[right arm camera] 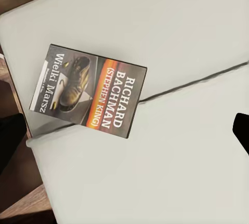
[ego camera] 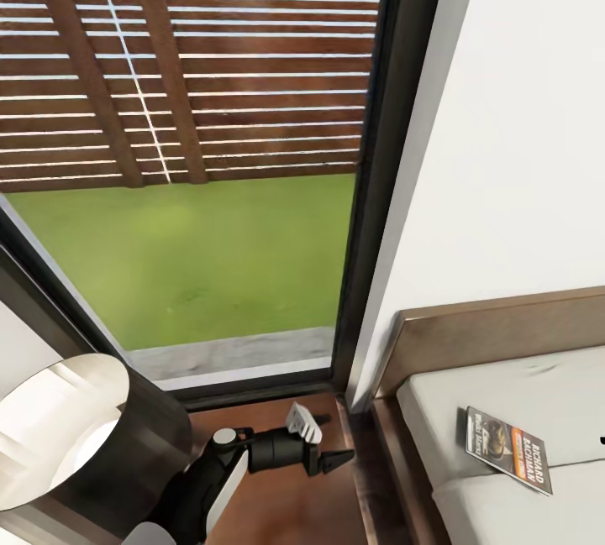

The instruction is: In the bedroom, move the book from the bed onto either nightstand, and place the two sandals side by side next to the bed.

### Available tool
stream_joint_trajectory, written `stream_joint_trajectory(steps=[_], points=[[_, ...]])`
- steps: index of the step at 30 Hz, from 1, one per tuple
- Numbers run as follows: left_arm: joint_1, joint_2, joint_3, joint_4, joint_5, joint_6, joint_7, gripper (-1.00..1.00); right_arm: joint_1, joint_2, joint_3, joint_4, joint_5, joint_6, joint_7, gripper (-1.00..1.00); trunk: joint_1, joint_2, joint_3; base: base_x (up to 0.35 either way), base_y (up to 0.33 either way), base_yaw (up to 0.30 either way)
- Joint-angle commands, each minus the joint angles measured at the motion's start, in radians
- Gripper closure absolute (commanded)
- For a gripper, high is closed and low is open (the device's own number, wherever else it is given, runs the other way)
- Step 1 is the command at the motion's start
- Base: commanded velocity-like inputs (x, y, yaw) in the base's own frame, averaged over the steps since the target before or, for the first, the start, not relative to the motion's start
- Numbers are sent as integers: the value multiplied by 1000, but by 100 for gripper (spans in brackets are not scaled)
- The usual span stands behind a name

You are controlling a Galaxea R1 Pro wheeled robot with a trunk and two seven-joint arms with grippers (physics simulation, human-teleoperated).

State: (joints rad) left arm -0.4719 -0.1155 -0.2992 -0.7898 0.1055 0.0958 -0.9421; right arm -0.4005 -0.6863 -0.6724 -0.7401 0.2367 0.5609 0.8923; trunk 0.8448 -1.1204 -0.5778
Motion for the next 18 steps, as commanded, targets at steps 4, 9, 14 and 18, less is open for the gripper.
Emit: stream_joint_trajectory(steps=[4, 9, 14, 18], points=[[-1, -3, -5, -53, 10, 21, -3, -100, -1, 1, -3, 0, 9, 4, 8, -100, 0, -1, -1, 0, 0, 0], [-1, -11, -24, -183, 9, 146, -2, -100, -1, 3, -3, 2, 8, 4, 8, -100, 0, -1, -1, 0, 0, 0], [-1, -17, -73, -304, 9, 222, -1, -100, -1, 26, -3, 1, 9, 4, 8, -100, 0, -1, -1, 0, 0, 0], [-1, -22, -79, -319, 10, 227, -1, -100, -1, 29, -3, 1, 9, 4, 8, -100, 0, -1, -1, 0, 0, 0]])
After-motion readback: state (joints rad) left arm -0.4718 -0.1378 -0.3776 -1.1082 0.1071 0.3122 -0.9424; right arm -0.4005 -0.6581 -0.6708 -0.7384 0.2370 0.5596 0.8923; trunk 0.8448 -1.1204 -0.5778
